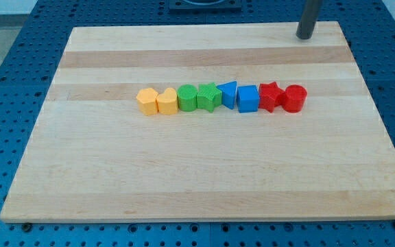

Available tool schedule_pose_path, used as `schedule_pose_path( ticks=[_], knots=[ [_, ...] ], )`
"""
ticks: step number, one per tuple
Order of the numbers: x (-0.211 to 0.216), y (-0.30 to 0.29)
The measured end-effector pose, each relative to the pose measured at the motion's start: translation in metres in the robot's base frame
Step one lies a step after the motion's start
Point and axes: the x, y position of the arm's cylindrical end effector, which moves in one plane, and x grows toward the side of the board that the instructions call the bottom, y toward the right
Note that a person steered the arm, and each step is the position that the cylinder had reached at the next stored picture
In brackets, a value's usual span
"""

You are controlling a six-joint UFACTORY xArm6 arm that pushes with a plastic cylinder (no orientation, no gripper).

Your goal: Move your arm above towards green blocks

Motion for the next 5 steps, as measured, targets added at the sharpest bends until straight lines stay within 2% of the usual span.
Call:
schedule_pose_path(
  ticks=[2, 5],
  knots=[
    [-0.003, -0.118],
    [-0.002, -0.133]
  ],
)
